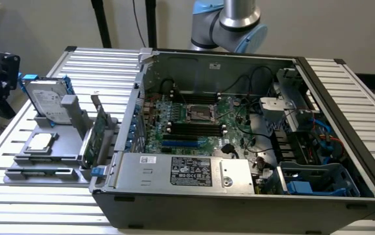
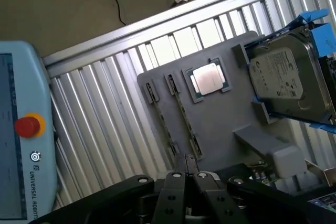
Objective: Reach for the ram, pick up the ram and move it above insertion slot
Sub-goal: 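Pick up the ram and move it above insertion slot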
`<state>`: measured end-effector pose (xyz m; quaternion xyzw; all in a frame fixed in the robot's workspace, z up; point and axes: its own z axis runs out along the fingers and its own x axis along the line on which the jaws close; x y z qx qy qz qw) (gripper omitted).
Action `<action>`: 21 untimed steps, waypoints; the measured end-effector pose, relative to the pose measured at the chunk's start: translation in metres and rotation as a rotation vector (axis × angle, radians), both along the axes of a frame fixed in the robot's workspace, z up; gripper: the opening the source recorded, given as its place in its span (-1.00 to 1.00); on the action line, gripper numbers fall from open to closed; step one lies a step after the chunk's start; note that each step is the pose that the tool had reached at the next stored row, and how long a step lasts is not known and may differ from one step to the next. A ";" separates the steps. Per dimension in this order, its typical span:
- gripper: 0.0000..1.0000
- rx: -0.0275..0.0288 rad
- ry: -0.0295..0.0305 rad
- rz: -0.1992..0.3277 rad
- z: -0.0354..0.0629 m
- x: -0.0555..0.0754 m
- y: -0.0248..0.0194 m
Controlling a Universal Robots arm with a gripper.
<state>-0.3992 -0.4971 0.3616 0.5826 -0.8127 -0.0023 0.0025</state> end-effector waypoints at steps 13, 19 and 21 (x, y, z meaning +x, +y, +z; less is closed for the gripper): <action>-0.79 0.0000 0.0000 0.237 0.0000 0.000 0.0000; -0.79 0.0001 -0.0001 0.346 -0.0001 0.000 -0.0001; -0.79 0.0001 -0.0001 0.383 -0.0001 0.000 0.0000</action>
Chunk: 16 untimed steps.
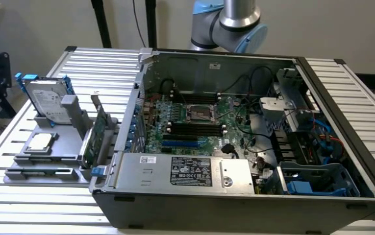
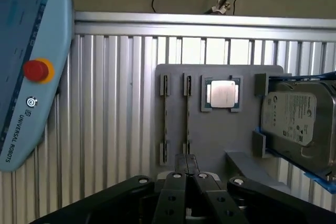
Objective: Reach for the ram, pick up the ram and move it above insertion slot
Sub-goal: 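Pick up the ram and move it above insertion slot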
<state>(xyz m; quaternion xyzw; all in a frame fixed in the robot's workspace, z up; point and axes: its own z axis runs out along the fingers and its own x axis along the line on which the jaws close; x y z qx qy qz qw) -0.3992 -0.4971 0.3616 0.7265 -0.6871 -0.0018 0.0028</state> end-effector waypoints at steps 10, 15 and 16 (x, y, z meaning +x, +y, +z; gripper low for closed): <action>-0.52 -0.0001 -0.0002 0.033 0.0000 0.000 -0.0001; -0.15 0.0000 -0.0002 0.034 -0.0053 0.000 -0.0009; -0.15 0.0001 -0.0003 0.034 -0.0071 0.000 -0.0012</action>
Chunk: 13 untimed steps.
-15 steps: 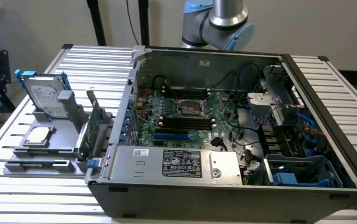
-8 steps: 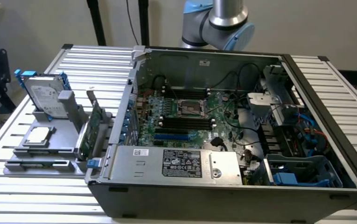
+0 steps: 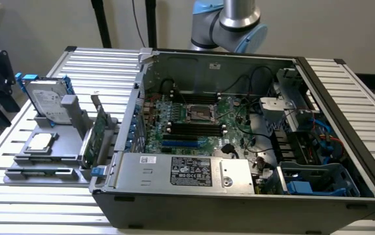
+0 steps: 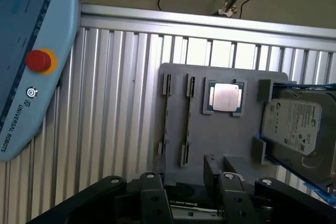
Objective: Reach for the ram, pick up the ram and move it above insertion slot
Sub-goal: 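Pick up the ram and move it above insertion slot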
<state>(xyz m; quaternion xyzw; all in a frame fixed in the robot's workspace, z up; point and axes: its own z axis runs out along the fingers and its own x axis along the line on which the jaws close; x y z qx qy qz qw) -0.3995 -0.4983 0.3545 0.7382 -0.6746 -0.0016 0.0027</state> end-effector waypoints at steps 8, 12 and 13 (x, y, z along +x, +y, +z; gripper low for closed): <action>-0.15 0.0002 0.0000 0.010 -0.0146 0.000 -0.0042; -0.15 0.0003 -0.0001 0.017 -0.0218 0.000 -0.0065; -0.15 0.0001 0.0000 0.018 -0.0237 0.000 -0.0072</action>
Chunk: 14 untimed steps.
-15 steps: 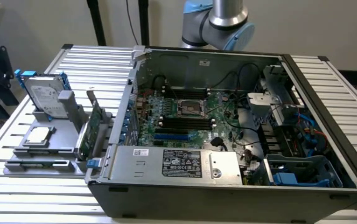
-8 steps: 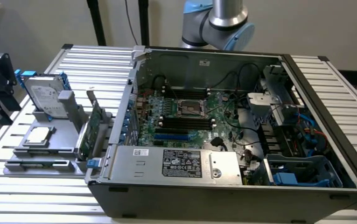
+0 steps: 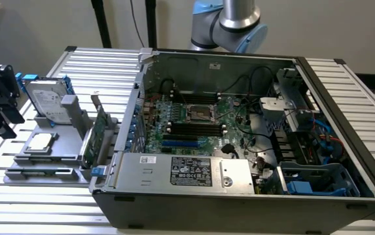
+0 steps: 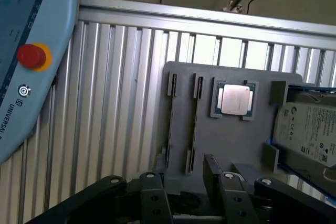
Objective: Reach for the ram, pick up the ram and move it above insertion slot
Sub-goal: 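Pick up the ram and move it above insertion slot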
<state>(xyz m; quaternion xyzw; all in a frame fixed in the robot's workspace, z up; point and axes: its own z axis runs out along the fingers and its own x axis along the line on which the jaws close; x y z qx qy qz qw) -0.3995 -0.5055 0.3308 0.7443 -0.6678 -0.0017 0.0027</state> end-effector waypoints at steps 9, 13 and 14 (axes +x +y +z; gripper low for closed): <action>-0.15 -0.0001 0.0000 0.013 -0.0162 0.000 -0.0065; -0.15 0.0000 0.0001 0.019 -0.0236 0.000 -0.0099; -0.15 0.0000 0.0000 0.020 -0.0254 0.000 -0.0107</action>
